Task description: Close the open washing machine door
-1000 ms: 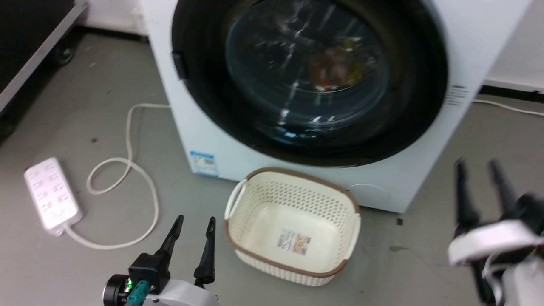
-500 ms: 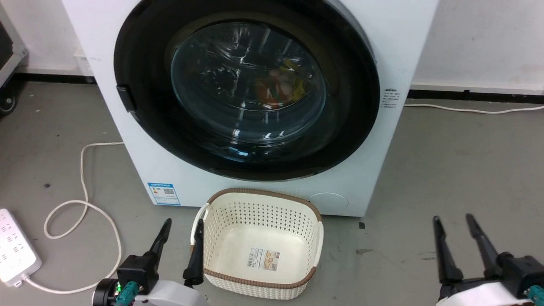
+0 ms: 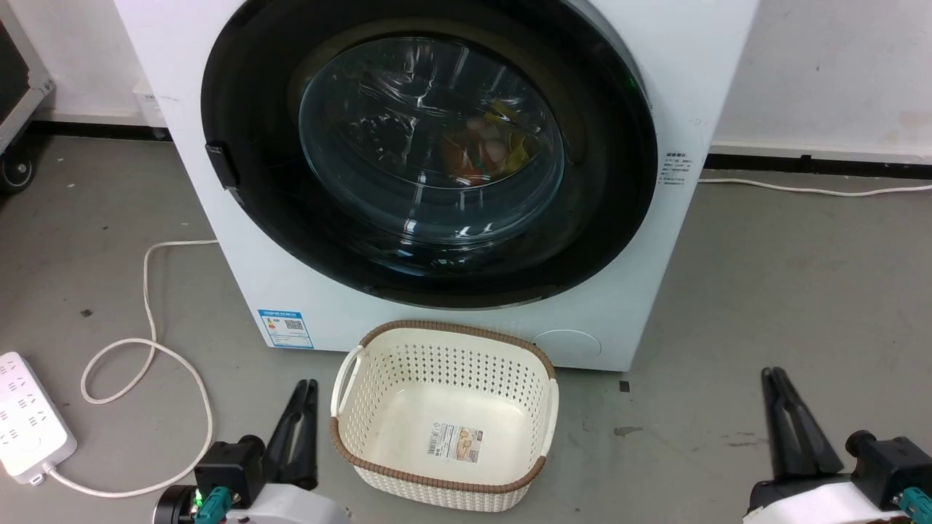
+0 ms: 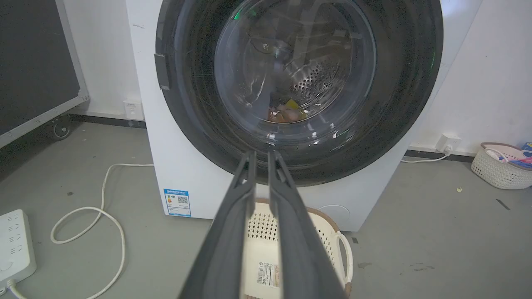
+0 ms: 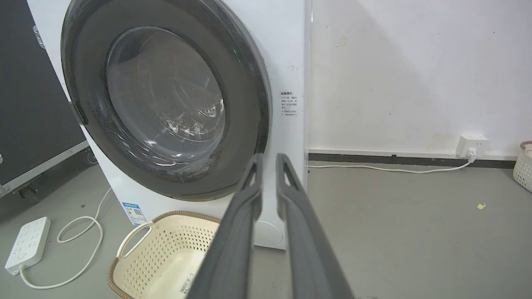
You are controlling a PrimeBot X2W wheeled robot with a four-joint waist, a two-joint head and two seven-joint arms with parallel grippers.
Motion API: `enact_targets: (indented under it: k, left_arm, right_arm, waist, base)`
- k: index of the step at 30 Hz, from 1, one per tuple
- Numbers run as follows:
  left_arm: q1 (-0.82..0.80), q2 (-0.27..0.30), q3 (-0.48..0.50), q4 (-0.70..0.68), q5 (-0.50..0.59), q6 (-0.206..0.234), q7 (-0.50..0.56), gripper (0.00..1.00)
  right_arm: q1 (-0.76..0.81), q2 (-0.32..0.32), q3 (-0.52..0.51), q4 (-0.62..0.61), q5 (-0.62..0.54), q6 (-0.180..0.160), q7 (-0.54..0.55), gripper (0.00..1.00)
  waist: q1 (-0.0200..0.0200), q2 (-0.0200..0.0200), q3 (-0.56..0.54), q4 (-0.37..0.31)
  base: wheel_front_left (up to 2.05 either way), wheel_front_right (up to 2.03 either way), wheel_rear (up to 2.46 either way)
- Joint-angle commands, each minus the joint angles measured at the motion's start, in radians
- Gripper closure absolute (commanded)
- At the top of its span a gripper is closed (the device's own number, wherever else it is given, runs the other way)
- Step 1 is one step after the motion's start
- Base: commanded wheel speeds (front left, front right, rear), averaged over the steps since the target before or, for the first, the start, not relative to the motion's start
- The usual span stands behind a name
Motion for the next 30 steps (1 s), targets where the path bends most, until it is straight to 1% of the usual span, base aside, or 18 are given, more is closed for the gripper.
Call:
enact_targets:
  k: [1,30]
  left_arm:
    - [0.0,0.0,0.0,0.0,0.0,0.0,0.0,1.0]
    - [0.006,0.0,0.011,-0.051,0.039,0.017,0.06,1.0]
  right_arm:
    - [0.0,0.0,0.0,0.0,0.0,0.0,0.0,1.0]
    - [-0.005,0.001,0.019,-0.028,-0.029,0.0,0.06,1.0]
  waist:
    - [0.0,0.0,0.0,0.0]
    - [0.0,0.0,0.005,0.006]
  base:
    - [0.0,0.0,0.0]
    - [0.0,0.0,0.0]
